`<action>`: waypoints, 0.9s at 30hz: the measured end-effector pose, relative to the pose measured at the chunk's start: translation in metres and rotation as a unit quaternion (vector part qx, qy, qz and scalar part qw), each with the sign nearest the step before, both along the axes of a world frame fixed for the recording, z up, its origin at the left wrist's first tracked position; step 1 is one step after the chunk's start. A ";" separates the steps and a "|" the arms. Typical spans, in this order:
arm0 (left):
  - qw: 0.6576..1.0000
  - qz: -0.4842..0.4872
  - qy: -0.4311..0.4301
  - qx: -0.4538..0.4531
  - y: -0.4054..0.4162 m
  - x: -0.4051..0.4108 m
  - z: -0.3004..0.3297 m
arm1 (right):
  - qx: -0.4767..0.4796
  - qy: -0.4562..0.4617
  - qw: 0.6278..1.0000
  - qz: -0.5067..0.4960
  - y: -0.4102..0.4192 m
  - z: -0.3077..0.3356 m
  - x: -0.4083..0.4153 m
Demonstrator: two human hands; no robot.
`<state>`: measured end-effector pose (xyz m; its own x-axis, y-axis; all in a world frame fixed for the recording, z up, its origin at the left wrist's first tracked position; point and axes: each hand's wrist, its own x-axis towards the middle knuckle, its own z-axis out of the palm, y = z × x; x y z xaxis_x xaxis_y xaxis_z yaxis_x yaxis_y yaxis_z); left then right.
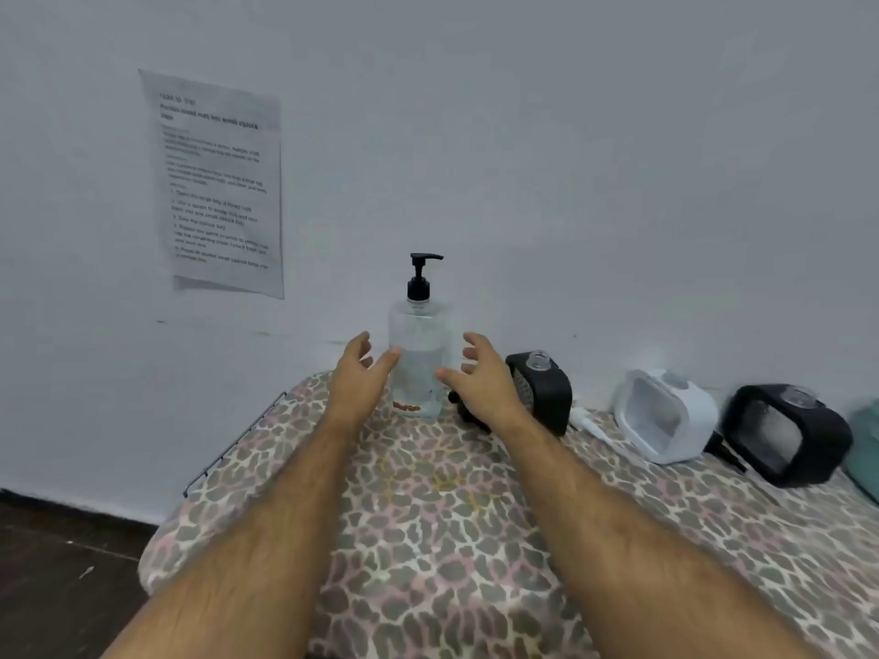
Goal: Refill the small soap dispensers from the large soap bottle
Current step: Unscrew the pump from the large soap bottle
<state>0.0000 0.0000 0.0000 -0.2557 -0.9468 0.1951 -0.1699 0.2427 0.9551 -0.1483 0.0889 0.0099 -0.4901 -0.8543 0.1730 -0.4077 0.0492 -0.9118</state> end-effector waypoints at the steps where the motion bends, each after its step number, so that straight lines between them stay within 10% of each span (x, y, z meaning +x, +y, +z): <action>1: 1.000 -0.007 0.007 0.008 -0.005 -0.001 -0.001 | 0.002 -0.014 1.000 0.010 -0.009 0.000 -0.001; 9: 0.991 -0.122 0.055 0.031 0.001 -0.007 -0.003 | -0.045 -0.089 0.993 0.069 -0.045 -0.017 0.002; 27: 0.996 -0.056 0.013 -0.070 0.127 0.001 -0.003 | -0.087 -0.048 0.994 0.045 0.085 -0.022 0.004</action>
